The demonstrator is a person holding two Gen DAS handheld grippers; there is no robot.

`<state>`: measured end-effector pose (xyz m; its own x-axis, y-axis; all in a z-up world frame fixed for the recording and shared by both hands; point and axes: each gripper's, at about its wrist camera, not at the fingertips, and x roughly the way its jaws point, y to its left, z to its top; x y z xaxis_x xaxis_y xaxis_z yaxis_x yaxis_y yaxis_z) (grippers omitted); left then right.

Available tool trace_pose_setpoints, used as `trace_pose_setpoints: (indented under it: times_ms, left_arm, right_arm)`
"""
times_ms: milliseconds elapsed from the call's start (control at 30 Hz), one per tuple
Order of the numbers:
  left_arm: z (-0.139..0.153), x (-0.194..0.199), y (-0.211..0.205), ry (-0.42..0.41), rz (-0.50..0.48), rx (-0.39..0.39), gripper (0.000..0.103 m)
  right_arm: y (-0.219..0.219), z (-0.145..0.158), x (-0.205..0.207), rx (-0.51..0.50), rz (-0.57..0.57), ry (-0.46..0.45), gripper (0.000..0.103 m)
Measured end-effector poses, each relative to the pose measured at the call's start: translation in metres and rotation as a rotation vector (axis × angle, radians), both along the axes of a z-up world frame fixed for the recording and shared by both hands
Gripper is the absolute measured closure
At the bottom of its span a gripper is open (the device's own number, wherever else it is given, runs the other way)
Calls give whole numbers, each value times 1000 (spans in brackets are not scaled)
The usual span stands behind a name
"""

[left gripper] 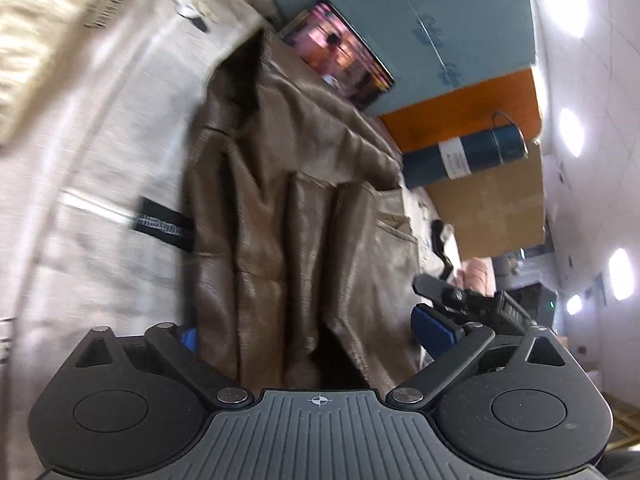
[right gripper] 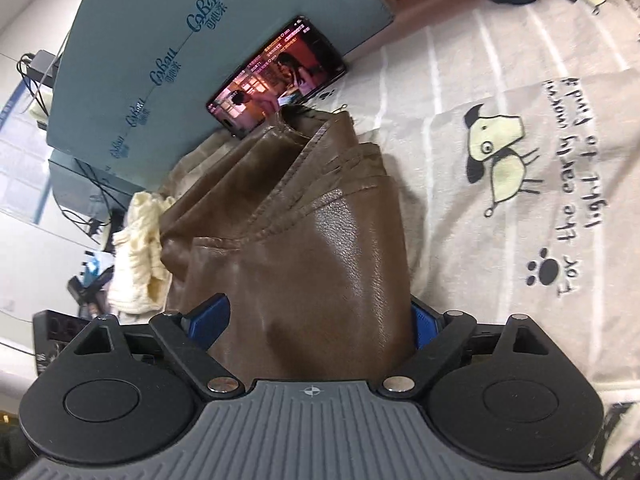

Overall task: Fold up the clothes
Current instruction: 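Close both grippers on the folded brown vest's edges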

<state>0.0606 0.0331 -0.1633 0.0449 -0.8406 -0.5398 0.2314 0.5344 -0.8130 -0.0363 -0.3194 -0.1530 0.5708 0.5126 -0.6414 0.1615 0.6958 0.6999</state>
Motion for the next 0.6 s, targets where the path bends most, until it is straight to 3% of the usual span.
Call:
trace_pose_setpoints:
  times_ms: [233,300,367,400,467,500,600]
  left_arm:
    - [14,-8,-25,-94,-18,62,4]
    - [19,-13,-28,-153,-35,107,14]
    - [23,-19,-35,-214,-53,169,37]
    - [24,-21,-37,-237,-60,192,40]
    - [23,-22,-36,-250,-58,218,60]
    - [23,-22,-36,-258,-57,229,63]
    - [31,-28,-41,-300,-71,247,73]
  right_arm:
    - [1,3,2,32,15,-5,17]
    - [1,6,-1,14,16,-5,24]
    - [0,8,-5,2,10,-1,31]
    - [-1,8,-8,-10,1,9,38]
    - [-1,9,-14,-52,-22,31,51]
    - [-1,10,-17,-81,-36,42,57]
    - [-1,12,-26,-101,-74,47,60]
